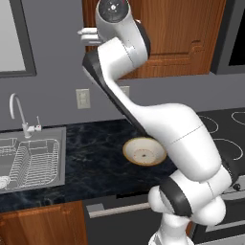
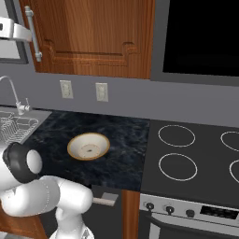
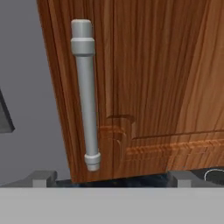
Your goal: Open the cabinet and setup a tea strainer by placing it in the bowl upright.
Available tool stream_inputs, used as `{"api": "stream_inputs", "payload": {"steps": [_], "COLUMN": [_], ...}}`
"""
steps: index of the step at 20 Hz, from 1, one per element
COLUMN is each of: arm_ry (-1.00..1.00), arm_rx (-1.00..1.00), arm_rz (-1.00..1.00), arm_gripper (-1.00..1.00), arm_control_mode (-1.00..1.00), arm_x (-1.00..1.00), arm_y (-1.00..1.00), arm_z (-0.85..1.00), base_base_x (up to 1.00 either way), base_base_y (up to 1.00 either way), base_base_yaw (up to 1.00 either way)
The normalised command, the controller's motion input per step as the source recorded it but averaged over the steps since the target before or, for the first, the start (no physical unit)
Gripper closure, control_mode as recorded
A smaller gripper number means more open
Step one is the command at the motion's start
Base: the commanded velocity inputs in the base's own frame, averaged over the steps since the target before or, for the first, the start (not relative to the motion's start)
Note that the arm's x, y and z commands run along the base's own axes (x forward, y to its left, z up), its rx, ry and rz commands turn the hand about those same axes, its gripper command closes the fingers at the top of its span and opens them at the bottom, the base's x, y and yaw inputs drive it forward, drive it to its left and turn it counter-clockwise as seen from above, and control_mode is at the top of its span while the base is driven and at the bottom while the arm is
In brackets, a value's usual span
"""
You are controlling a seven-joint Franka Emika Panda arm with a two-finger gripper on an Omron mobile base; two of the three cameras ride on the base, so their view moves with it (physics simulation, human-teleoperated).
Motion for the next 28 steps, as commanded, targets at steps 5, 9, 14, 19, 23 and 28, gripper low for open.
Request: {"api": "stream_inputs", "payload": {"steps": [5,9,14,19,23,28], "arm_ry": [0.2,0.08,0.0,0.0,0.0,0.01], "arm_rx": [0.0,0.0,0.0,0.0,0.0,-0.01], "arm_rz": [-0.01,0.0,0.0,0.0,-0.04,-0.1], "arm_gripper": [-1.0,-1.0,-1.0,-1.0,-1.0,-1.0], "arm_control_mode": [-1.0,-1.0,-1.0,-1.0,-1.0,-1.0], "arm_x": [0.11,0.32,0.58,0.5,0.47,0.44], "arm_y": [0.0,0.0,0.0,0.05,0.23,0.22], "arm_z": [-0.12,-0.28,-0.18,-0.02,-0.01,-0.07], "base_base_x": [0.0,0.0,0.0,0.0,0.0,0.0], "base_base_y": [0.0,0.0,0.0,0.0,0.0,0.0], "base_base_yaw": [0.0,0.0,0.0,0.0,0.0,0.0]}}
